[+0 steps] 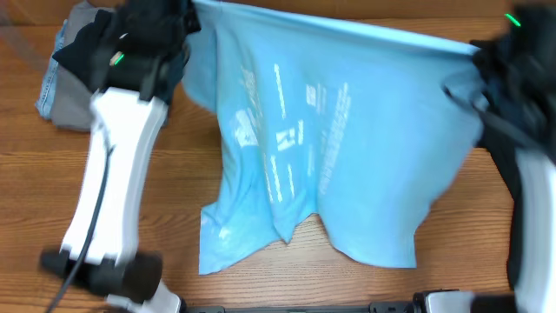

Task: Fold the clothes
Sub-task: 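Swing both grippers forward and lay the T-shirt down flat, then release the T-shirt and withdraw the right gripper to the right, then move the left gripper to the T-shirt's lower-left hem and grasp it, then lower the right gripper to the T-shirt's lower-right hem and grasp it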

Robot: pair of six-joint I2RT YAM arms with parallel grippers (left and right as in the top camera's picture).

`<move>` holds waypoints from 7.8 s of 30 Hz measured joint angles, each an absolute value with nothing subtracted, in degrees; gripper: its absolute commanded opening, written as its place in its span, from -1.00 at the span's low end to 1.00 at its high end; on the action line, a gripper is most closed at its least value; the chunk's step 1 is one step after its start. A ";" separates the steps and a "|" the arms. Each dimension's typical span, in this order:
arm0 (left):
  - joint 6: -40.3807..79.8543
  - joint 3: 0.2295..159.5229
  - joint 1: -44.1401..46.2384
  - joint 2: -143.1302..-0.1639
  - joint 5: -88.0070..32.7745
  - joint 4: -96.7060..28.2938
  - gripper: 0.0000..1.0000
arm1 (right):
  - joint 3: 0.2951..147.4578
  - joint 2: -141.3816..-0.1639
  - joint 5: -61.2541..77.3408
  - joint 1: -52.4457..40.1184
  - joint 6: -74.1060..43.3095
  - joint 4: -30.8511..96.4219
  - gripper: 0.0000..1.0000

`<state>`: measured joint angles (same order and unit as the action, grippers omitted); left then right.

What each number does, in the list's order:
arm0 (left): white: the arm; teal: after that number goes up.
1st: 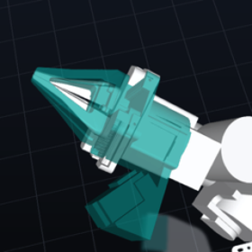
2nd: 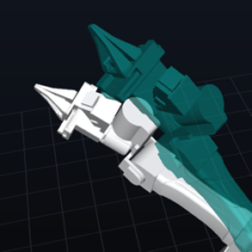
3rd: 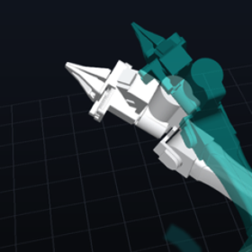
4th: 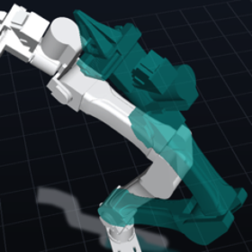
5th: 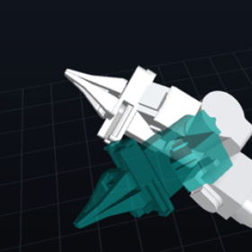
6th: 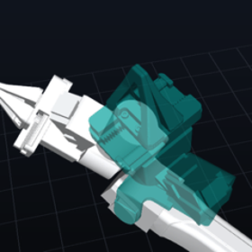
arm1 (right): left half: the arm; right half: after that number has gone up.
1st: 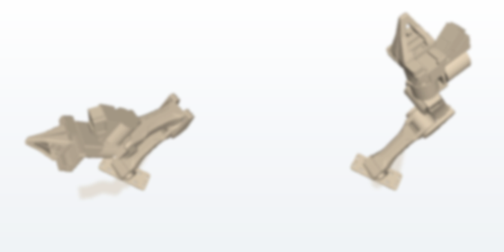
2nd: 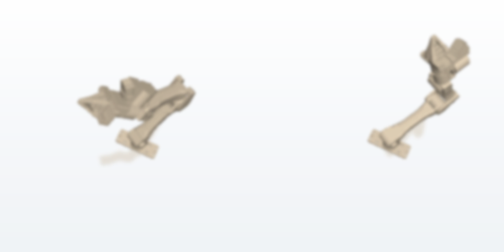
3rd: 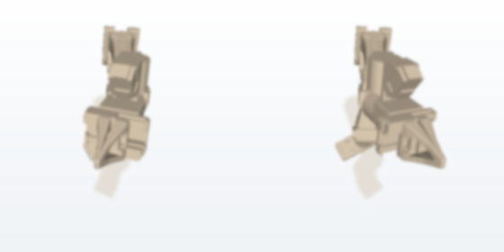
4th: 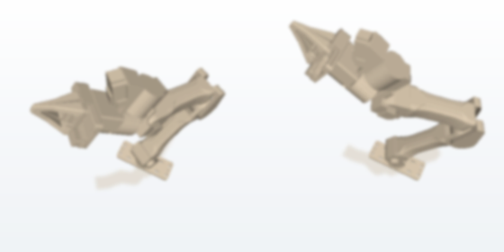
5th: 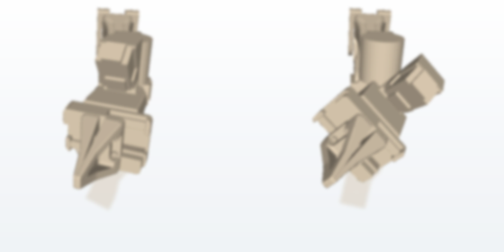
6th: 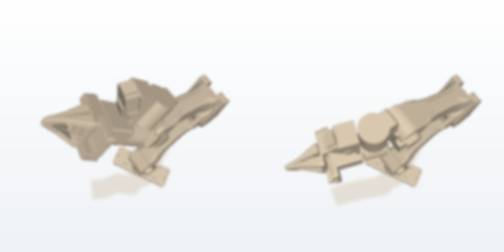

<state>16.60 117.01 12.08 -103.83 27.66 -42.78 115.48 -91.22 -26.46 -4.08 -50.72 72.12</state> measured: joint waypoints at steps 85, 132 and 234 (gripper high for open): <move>31.62 81.43 30.26 -86.39 6.94 -85.54 1.00 | 115.79 -104.18 -1.63 11.05 -30.94 97.12 1.00; 41.95 38.17 22.44 -84.88 -4.10 -55.02 -0.26 | 115.59 -104.18 -0.23 11.62 -25.54 97.14 1.00; 39.22 36.99 12.60 -84.09 -10.72 -43.64 -0.90 | 31.46 -72.84 17.12 11.46 -49.04 53.87 0.57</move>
<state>39.22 36.99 12.60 -84.09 -10.72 -43.64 31.46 -72.84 17.12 11.46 -49.04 53.87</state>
